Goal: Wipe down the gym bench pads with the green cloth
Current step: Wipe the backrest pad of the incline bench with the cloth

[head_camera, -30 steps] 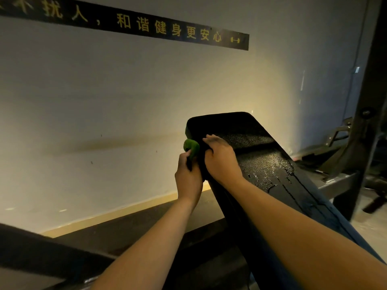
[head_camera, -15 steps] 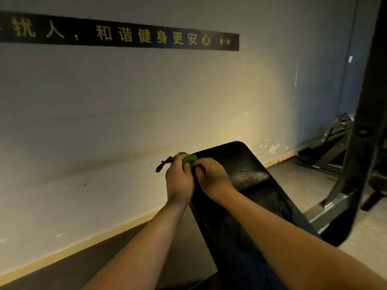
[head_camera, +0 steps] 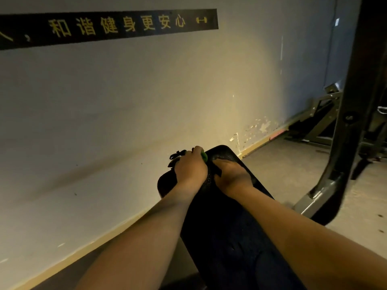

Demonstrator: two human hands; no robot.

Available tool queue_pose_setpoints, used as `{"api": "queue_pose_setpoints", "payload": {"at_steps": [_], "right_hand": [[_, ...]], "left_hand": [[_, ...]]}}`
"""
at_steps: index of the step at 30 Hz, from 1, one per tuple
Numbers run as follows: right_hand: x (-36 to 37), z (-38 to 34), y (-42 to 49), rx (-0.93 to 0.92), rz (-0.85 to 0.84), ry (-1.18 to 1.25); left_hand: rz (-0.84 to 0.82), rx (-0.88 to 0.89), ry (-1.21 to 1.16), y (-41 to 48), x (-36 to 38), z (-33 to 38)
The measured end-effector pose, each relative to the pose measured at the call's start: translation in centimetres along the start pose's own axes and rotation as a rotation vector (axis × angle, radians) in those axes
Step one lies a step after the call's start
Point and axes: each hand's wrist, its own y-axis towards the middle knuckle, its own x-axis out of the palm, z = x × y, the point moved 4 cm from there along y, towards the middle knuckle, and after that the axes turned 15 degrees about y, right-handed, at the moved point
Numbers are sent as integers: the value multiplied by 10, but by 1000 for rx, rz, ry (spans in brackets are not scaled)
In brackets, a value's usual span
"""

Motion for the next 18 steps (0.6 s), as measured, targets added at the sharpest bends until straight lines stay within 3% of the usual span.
{"api": "queue_pose_setpoints", "payload": {"at_steps": [4, 8, 12, 18], "right_hand": [[-7, 19, -3, 127, -48, -20], [-9, 27, -5, 164, 18, -1], [-21, 40, 0, 139, -6, 57], [-16, 57, 3, 106, -51, 151]], "left_hand": [[16, 39, -6, -7, -2, -17], [-49, -105, 36, 0, -4, -34], [-92, -124, 5, 22, 4, -6], [-19, -27, -33, 43, 18, 60]]}}
